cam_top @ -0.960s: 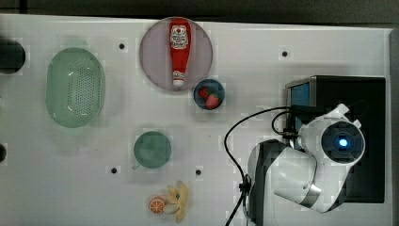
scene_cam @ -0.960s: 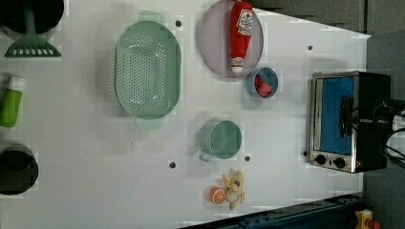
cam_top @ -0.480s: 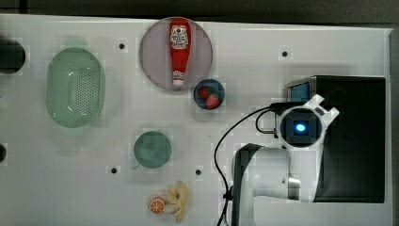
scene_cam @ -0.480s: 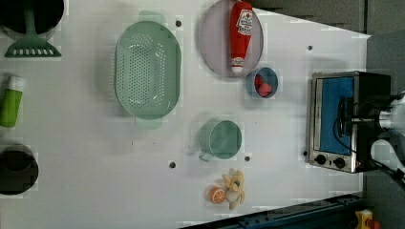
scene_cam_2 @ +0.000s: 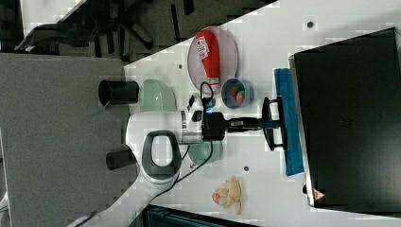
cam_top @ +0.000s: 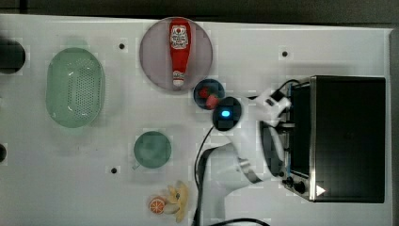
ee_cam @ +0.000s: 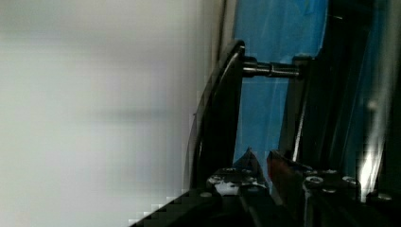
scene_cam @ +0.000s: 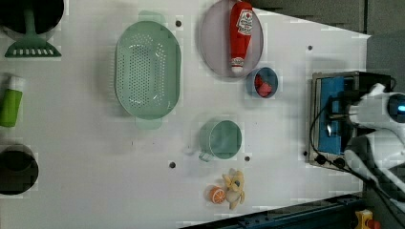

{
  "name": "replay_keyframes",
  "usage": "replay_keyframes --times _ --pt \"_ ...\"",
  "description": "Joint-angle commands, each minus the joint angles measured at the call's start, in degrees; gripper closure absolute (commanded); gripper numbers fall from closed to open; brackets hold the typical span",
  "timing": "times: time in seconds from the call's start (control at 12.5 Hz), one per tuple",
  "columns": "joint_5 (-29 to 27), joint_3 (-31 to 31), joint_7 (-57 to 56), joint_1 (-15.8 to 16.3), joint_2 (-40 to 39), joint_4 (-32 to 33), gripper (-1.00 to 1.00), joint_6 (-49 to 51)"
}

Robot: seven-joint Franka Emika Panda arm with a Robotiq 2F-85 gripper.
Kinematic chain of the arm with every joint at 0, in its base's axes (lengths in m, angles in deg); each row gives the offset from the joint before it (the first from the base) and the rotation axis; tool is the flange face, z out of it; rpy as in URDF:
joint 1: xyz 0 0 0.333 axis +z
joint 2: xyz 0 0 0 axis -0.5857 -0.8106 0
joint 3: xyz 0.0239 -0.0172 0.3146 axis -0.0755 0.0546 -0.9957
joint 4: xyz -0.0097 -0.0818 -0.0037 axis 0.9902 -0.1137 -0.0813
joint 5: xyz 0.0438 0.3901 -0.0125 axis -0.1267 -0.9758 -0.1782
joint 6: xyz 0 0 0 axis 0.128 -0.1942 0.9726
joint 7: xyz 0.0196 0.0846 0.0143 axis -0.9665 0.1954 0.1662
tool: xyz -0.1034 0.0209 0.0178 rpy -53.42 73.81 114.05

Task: Flap open oven.

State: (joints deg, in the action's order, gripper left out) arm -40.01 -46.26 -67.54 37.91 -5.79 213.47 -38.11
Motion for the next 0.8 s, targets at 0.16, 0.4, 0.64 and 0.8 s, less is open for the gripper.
replay_keyframes --times 0.16,0.4,0.64,0.8 --pt "4.54 -2.93 18.26 5.27 -5.18 0.28 0.65 2.58" --pt "6.92 -3.77 24.96 7.11 -9.77 -0.83 0.65 2.70" --pt "9.58 -3.87 26.06 9.40 -15.17 -2.71 0.65 2.83" --pt "9.60 -3.87 27.57 10.32 -18.62 -4.60 0.65 3.12"
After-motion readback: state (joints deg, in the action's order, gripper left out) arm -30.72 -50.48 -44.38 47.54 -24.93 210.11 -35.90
